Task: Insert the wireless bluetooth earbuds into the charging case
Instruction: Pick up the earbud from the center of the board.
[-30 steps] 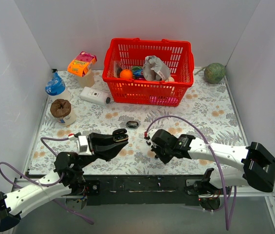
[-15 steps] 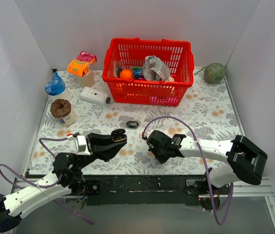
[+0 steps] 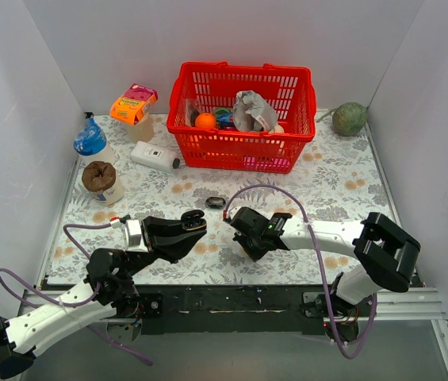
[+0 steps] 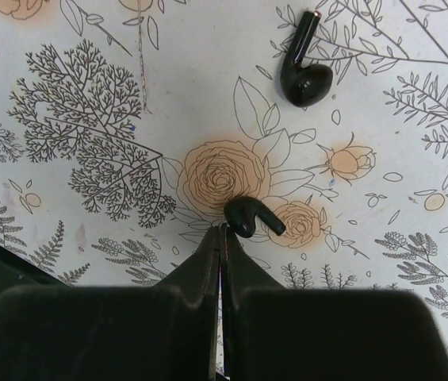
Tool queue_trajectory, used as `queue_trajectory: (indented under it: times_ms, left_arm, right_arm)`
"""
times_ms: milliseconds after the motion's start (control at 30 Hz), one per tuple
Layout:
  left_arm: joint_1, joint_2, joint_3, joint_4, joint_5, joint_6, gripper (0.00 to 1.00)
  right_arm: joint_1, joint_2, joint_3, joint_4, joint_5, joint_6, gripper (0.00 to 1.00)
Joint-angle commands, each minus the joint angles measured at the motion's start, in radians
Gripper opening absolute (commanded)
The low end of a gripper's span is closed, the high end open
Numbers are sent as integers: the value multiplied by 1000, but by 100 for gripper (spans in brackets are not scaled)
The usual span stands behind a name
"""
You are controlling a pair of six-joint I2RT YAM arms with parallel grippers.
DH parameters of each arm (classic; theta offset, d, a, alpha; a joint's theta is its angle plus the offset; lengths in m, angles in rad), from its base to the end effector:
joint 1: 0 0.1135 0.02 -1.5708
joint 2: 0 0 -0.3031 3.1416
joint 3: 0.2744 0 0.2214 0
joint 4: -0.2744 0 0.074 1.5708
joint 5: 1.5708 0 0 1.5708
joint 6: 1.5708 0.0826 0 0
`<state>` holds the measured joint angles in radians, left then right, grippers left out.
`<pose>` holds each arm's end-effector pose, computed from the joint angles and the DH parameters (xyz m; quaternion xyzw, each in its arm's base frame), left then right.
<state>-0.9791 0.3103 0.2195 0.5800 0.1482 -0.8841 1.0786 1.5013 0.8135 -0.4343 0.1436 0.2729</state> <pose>0.0381 -0.0786 0.3196 0.0878 0.5098 -0.7089 0.4794 0.1377 0.2317 0.1866 -0.3665 0.9008 0.0842 0.2169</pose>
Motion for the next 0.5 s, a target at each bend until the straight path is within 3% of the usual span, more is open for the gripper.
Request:
queue_trajectory:
  times_ms: [0,233,467]
  left_arm:
    - [-3,-2,1,-9,-16,-3,0]
    - [-3,16,-6,1,-19,-13,0]
    - [-3,21,-8,9,-21,-24,0]
  right_arm:
    - [-16,27,55,31,8,-12,1]
    - [-39,74,90,37,8,-27,1]
    - [-74,71,99,37,14,-38,9]
